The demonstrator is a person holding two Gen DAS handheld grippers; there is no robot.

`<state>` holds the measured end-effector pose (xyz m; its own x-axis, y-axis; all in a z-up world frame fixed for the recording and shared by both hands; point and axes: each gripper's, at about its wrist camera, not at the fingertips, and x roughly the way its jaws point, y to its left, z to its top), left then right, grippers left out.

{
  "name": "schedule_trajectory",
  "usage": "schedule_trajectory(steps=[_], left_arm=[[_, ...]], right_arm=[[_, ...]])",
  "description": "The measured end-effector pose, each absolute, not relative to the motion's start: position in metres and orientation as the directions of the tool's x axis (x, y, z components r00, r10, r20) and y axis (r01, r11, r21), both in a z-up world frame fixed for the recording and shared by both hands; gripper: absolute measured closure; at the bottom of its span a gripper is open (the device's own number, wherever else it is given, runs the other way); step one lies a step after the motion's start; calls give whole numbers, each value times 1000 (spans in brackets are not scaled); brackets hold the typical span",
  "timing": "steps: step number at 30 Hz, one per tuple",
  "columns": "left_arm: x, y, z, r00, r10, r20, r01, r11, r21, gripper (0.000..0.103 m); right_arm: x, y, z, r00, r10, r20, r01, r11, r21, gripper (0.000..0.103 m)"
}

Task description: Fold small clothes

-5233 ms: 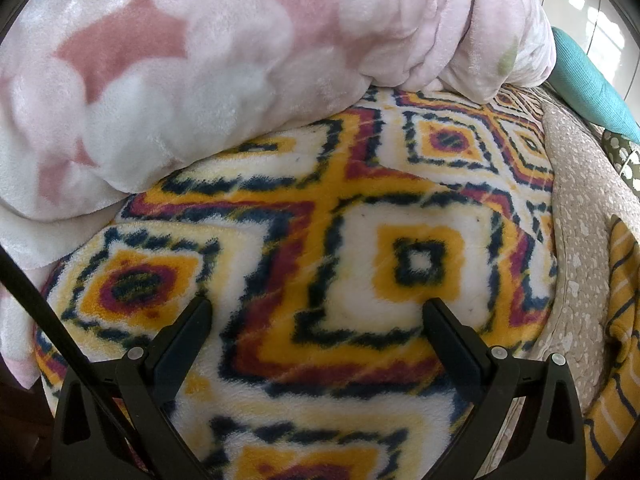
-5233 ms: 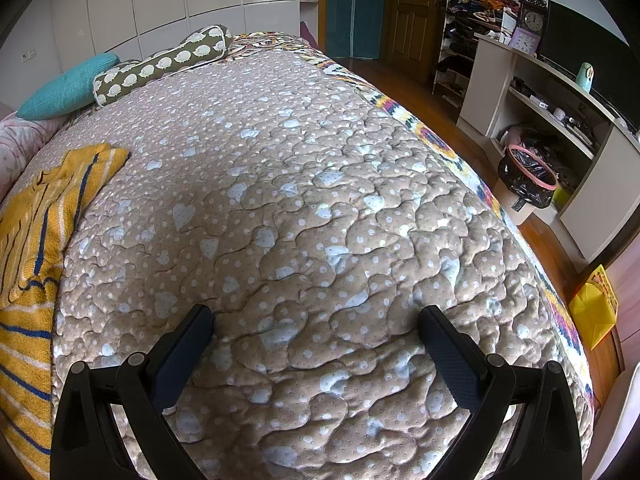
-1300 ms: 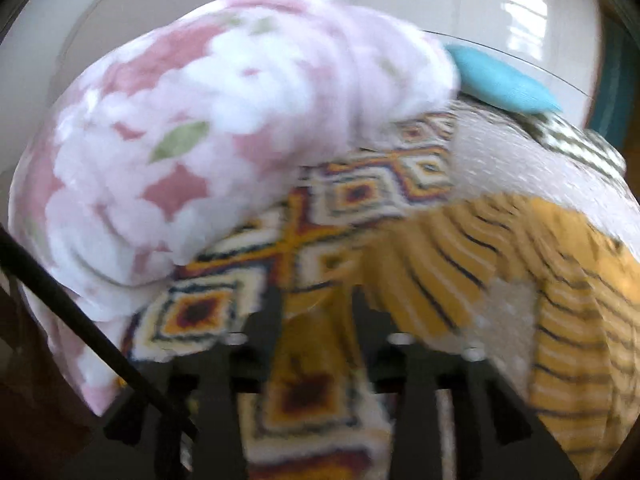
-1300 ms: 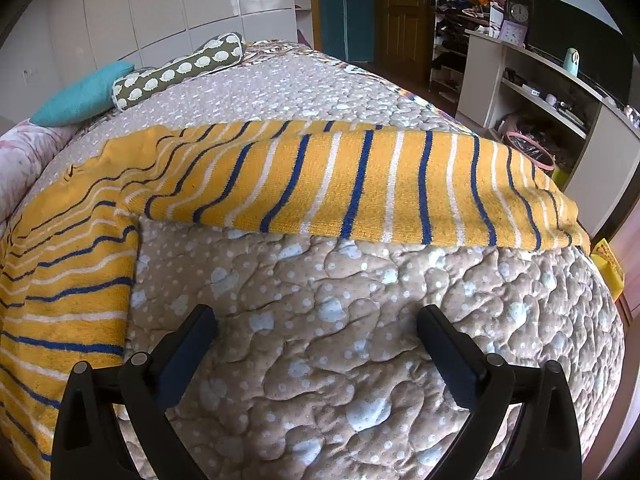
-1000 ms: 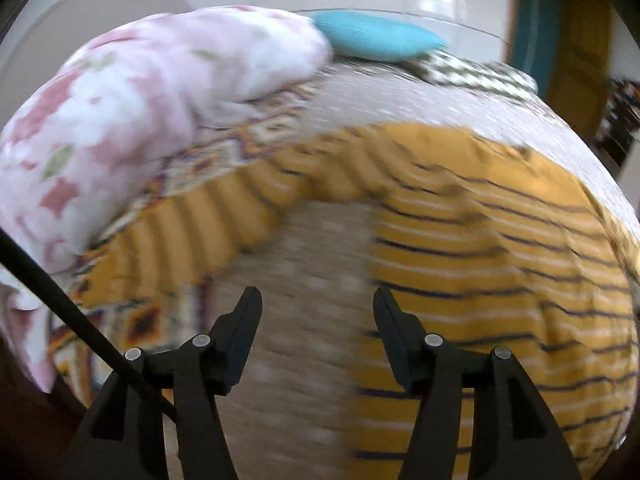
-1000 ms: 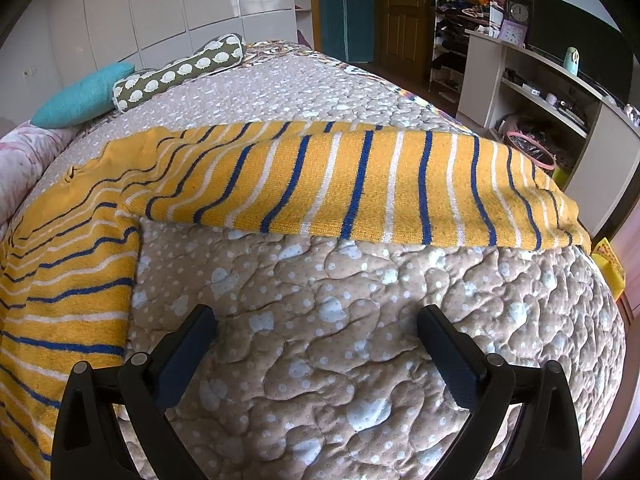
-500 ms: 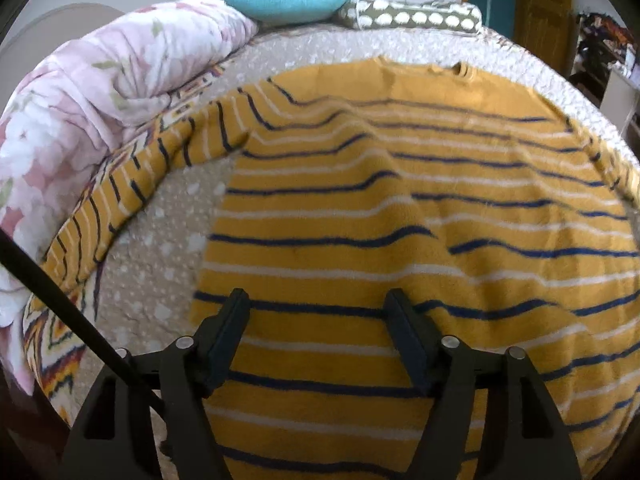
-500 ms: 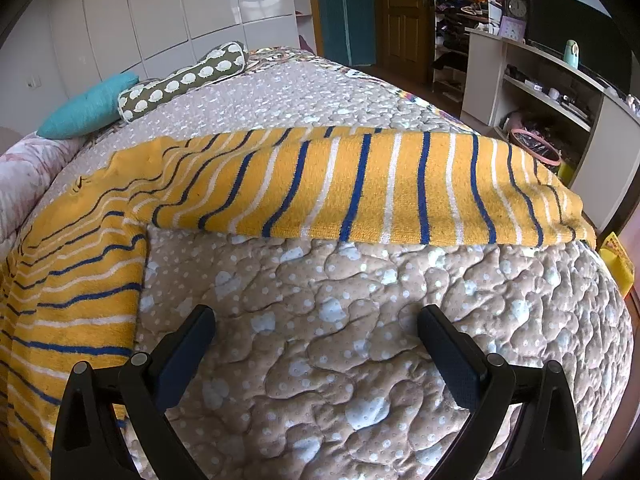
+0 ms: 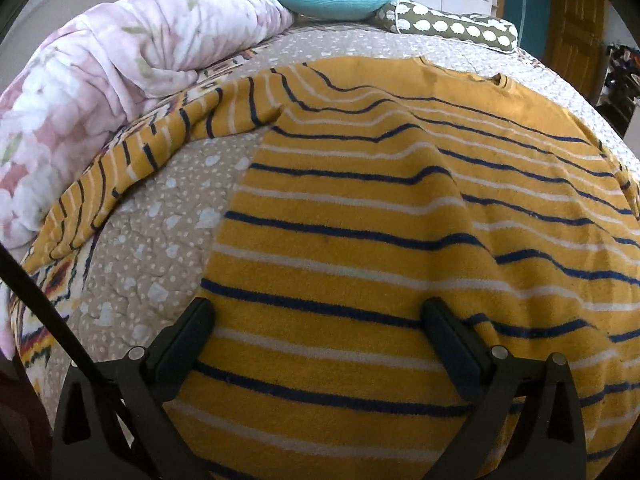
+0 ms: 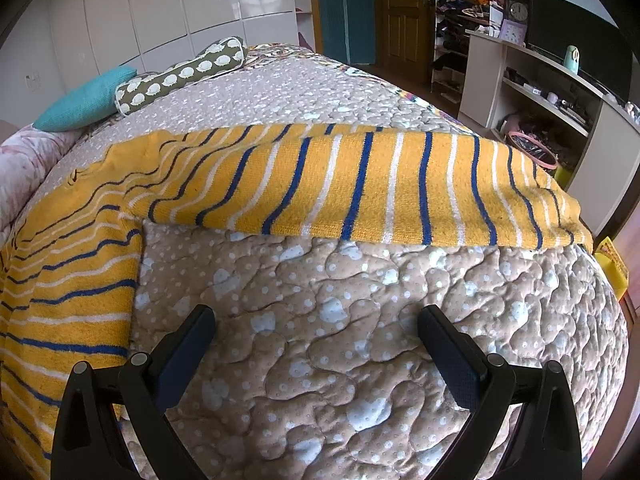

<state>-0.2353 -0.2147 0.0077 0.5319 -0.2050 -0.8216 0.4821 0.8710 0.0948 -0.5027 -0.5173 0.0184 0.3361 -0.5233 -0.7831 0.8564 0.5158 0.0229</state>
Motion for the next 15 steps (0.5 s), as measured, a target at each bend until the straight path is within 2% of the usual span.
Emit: schedule_trajectory(steps=[15], left_arm=[[-236,-216,8,540,-203,-817,475,874,97,0]], right_arm=[[-497,-517,16,316,-524,-791,858,514,2,0]])
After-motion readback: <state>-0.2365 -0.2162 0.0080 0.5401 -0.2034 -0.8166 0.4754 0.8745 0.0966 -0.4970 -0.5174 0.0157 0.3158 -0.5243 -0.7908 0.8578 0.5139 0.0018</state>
